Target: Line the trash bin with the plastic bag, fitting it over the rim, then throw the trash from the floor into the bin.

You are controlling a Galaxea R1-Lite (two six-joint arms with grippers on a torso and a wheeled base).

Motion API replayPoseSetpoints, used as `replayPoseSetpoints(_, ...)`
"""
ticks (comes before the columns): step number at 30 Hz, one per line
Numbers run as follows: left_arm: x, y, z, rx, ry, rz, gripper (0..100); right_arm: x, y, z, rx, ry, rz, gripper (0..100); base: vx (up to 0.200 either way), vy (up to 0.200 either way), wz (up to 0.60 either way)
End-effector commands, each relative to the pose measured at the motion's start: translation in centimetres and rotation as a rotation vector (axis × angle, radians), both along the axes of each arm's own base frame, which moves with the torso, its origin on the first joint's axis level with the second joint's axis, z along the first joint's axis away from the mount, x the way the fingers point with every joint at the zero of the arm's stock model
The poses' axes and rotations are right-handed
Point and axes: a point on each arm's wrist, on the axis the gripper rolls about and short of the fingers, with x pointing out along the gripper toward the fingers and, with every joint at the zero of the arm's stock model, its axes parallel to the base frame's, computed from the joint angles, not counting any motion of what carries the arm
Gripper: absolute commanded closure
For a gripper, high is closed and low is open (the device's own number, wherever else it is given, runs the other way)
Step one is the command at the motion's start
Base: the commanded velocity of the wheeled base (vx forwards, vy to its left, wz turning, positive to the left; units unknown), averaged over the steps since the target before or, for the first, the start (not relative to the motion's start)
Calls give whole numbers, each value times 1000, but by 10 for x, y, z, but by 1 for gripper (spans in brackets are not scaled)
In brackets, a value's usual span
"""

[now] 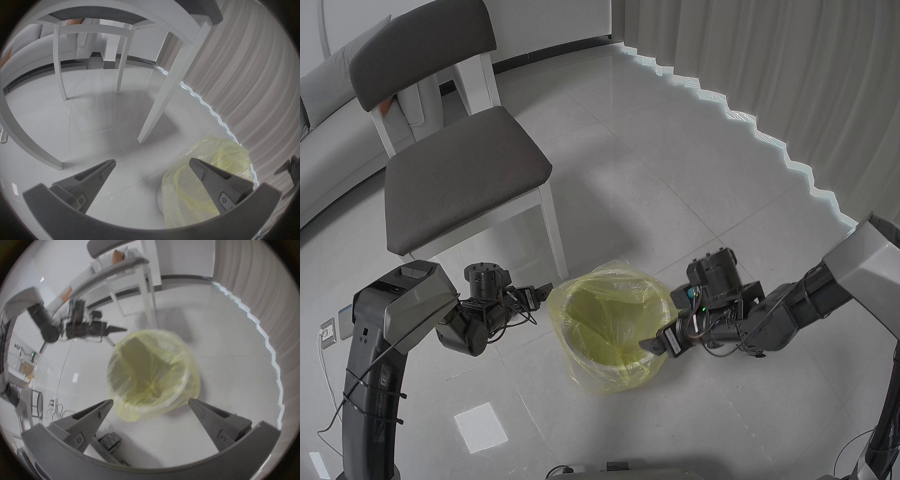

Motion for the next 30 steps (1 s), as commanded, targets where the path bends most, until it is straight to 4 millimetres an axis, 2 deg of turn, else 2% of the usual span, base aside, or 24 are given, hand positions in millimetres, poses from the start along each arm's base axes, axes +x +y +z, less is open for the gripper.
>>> replayPoseSetpoints(1, -10, 2, 17, -20, -22, 7, 0, 33, -17, 10, 42, -60, -74, 0, 0, 0, 0)
replayPoseSetpoints(5, -19, 8, 33, -23, -40, 11, 0, 53, -21, 5, 55, -78, -108, 0, 0, 0, 0)
replayPoseSetpoints(8, -21, 9, 38, -24, -46, 12, 0, 60, -21, 5, 62, -84, -115, 0, 0, 0, 0)
replayPoseSetpoints(11, -23, 10, 45, -26, -59, 17, 0, 79, -18, -8, 64, -89, -127, 0, 0, 0, 0)
replayPoseSetpoints(17, -30, 9, 46, -23, -50, 12, 0, 104, -19, -27, 67, -98, -153, 0, 0, 0, 0)
replayPoseSetpoints(21, -33, 10, 44, -25, -64, 13, 0, 112, -30, -34, 63, -91, -182, 0, 0, 0, 0)
replayPoseSetpoints(30, -34, 10, 43, -26, -60, 14, 0, 114, -58, -39, 41, -65, -233, 0, 0, 0, 0)
